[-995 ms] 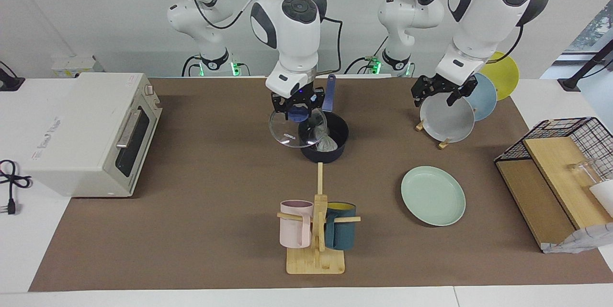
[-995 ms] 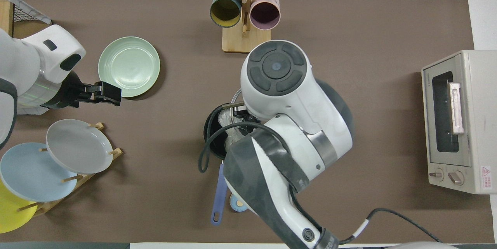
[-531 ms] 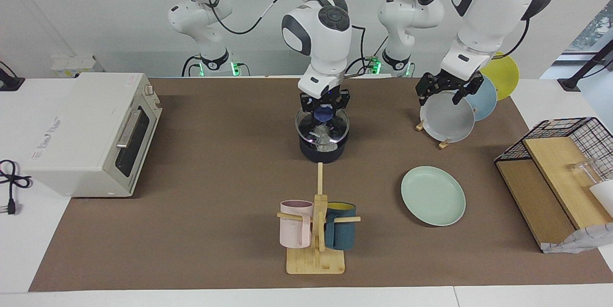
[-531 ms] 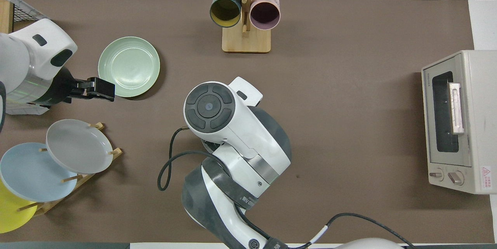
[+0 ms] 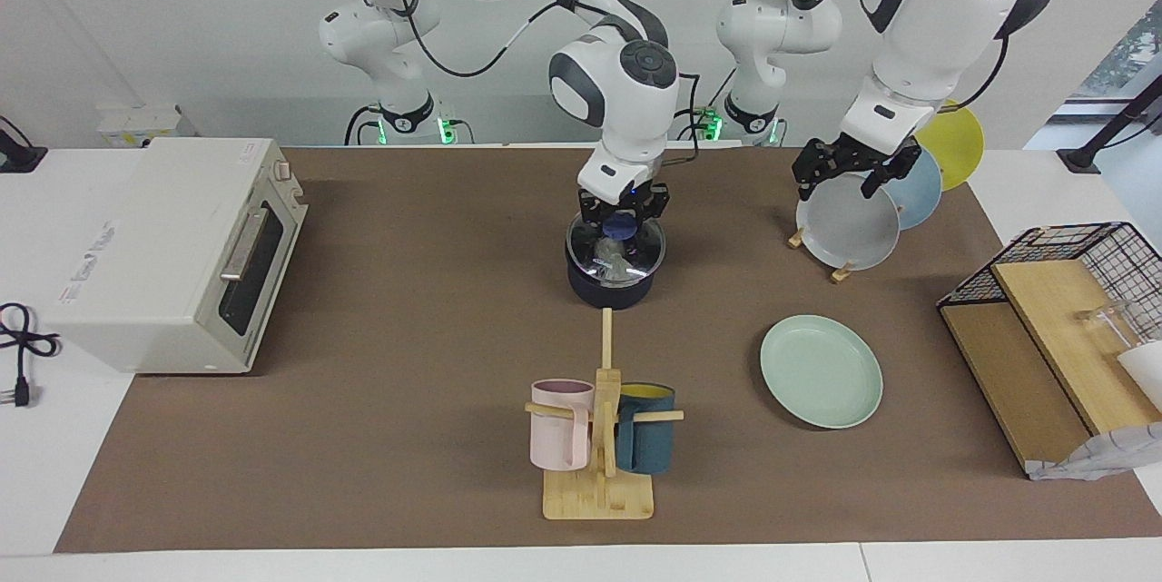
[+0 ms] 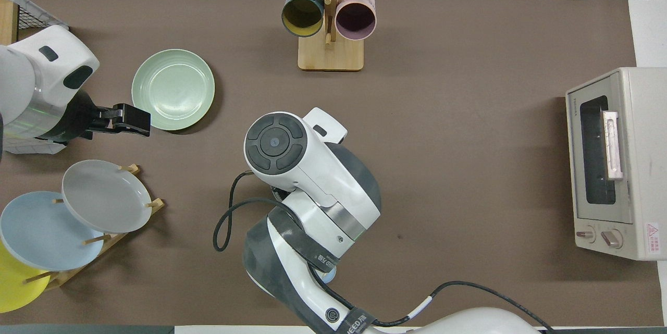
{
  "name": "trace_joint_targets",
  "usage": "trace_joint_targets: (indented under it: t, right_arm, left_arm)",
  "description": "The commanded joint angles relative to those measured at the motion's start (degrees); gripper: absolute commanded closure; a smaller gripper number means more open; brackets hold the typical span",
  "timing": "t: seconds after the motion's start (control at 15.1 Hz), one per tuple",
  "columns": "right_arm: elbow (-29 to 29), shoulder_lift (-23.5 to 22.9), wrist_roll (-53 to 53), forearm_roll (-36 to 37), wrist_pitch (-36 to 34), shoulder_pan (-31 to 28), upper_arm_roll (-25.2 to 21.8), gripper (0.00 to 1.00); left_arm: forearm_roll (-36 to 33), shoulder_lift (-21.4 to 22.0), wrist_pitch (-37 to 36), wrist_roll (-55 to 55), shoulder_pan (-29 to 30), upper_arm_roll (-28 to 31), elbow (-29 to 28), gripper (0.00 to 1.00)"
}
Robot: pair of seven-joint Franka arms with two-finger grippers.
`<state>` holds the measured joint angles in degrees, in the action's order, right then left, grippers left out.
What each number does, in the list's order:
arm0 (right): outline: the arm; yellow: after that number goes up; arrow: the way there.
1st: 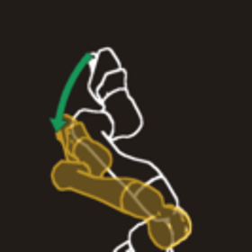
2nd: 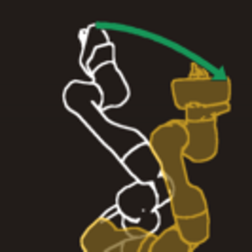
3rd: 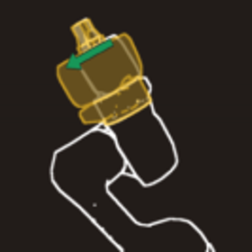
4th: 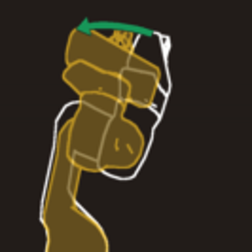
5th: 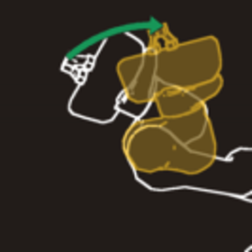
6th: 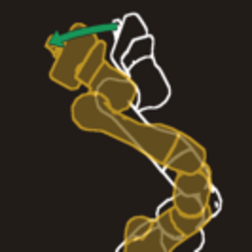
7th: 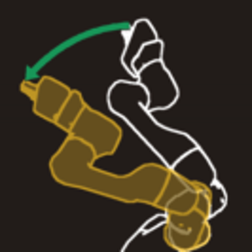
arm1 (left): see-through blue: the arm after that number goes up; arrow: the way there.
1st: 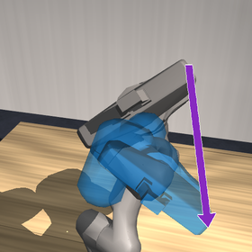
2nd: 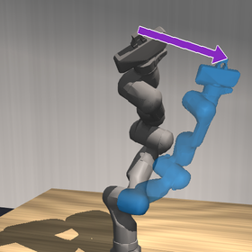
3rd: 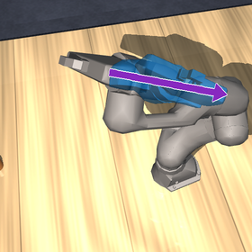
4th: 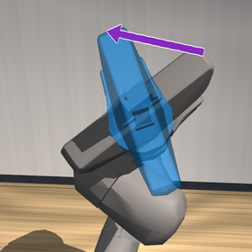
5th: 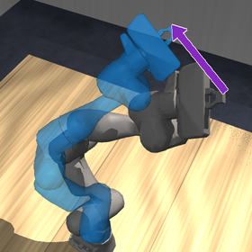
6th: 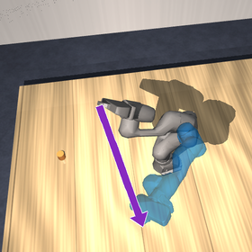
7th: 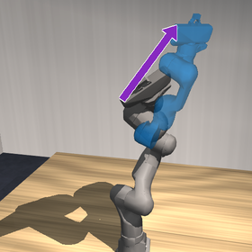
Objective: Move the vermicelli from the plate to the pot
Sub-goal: 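Lower the glass lid onto the saucepan with the right gripper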
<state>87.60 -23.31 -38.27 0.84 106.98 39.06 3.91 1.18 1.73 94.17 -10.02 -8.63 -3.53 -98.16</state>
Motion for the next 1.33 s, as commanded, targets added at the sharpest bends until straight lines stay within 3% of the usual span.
trace_joint_targets:
  t: [0.0, 0.2, 1.26]
  right_arm:
    - [2.48, 0.81, -0.67, -0.40, 2.17, -0.21, 0.13, 1.00]
    - [5.64, 1.60, -0.67, -0.49, 4.72, -0.21, 0.13, 1.00]
    - [7.41, 1.87, -4.10, -0.76, 8.07, 0.85, 0.22, 1.00]
  left_arm:
    - [-0.56, 0.29, -1.71, 0.44, 0.81, -0.51, 0.17, 0.00]
    - [1.11, 0.38, -3.02, 0.26, 0.81, -0.33, 0.17, 0.00]
    - [2.16, 0.55, -2.68, -0.53, 1.42, -0.25, -0.01, 0.00]
